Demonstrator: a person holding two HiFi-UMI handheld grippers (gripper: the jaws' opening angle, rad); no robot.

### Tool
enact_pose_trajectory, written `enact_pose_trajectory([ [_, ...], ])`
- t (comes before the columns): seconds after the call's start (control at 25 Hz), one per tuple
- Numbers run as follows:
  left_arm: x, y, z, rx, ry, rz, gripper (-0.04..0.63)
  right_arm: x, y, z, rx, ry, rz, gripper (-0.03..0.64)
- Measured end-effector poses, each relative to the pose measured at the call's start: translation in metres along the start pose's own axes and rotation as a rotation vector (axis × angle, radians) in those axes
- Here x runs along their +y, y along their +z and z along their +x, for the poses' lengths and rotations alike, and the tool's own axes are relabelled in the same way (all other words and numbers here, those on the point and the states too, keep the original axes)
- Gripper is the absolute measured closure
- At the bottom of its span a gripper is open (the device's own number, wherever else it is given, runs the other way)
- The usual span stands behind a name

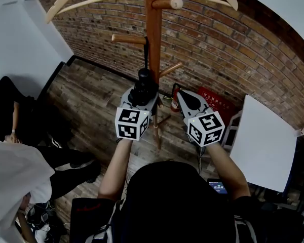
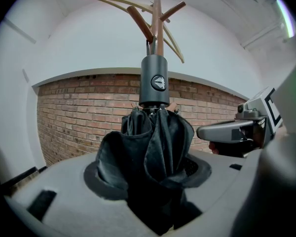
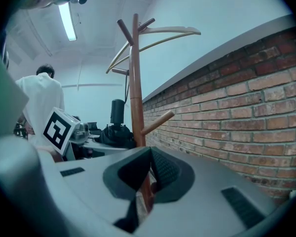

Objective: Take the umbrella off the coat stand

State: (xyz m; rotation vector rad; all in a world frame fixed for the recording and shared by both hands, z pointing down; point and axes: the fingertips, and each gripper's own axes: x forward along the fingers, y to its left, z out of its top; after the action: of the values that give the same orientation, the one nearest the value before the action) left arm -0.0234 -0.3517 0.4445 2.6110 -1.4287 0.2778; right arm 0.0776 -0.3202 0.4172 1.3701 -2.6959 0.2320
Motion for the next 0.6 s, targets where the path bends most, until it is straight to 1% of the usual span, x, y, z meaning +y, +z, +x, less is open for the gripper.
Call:
enact_pose_trajectory([
  [0.12, 0.000, 0.003, -0.002, 0.005, 0.001, 0.021, 0.318, 0.002, 0.001, 0.002, -0.002, 0.003, -0.005, 0.589],
  [0.32, 0.005, 0.009, -0.007, -0.008, 0.012, 0.016, 0.318, 0.006, 0.004, 0.005, -0.009, 0.010, -0.009, 0.589],
  [0.6, 0.011, 0.020, -0.018, -0.025, 0.028, 0.032, 0.318, 0.014, 0.013, 0.009, -0.029, 0.027, -0.013, 0.589],
])
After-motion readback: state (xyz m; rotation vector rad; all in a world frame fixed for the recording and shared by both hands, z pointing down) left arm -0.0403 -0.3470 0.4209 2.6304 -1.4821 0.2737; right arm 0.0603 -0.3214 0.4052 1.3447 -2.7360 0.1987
